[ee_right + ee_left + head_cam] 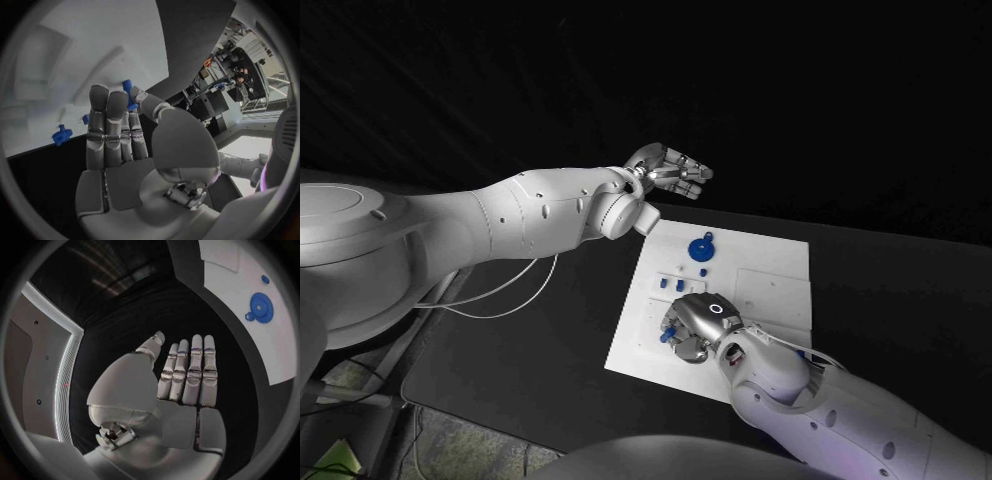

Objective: Assemble the parts on the task board

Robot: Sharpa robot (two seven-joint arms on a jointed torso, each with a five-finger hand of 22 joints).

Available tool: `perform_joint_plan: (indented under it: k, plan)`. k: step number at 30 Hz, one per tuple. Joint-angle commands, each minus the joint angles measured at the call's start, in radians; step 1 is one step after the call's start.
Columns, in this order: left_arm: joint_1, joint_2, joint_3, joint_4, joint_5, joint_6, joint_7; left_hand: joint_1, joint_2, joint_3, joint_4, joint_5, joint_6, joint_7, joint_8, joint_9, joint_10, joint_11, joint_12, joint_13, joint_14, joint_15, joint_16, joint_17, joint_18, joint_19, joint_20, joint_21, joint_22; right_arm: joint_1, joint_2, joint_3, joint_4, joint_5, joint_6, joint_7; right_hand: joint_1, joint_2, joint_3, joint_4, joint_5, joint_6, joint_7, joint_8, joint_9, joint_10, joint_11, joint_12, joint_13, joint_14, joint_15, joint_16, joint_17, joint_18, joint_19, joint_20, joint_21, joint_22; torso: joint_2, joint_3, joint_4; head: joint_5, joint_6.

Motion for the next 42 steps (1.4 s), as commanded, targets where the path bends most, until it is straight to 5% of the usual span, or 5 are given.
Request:
perform_joint_plan:
  k: [1,42]
  plan:
    - [0.001,0.001,0.001,0.001,0.005,0.015,0.006,-0.001,0.007,-0.005,0.001,-0.004,-0.002,0.001,-0.002,-0.001,0.002,0.004,-0.003,-0.001,0.002,0.002,-0.002,0.001,0.003,0.002,0.0,0.006,-0.001,-0.001,0.002,-0.001,-0.005,-0.029,0.01,-0.026,0.002,0.012,0.004,-0.004,0.002,0.009,-0.001,0.004,0.01,0.016,-0.007,0.003,0.001,0.0,-0.007,-0.004,0.002,0.003,0.014,-0.006,-0.007,0.002,0.0,-0.0002,0.0003,0.0,0.0]
    - [0.001,0.002,0.001,0.005,0.003,0.022,-0.001,0.0,0.006,-0.008,0.002,-0.005,-0.002,0.001,-0.002,-0.001,0.003,0.004,-0.003,-0.001,0.001,0.002,-0.002,0.001,0.003,0.001,0.001,0.007,-0.004,0.0,0.043,-0.033,-0.03,-0.039,0.057,-0.046,-0.004,0.014,-0.004,-0.004,0.002,0.003,0.001,0.003,0.008,0.008,-0.005,0.003,0.001,-0.005,-0.005,-0.008,0.002,0.002,0.01,-0.004,-0.019,0.014,0.0,-0.0009,-0.0004,0.002,-0.015]
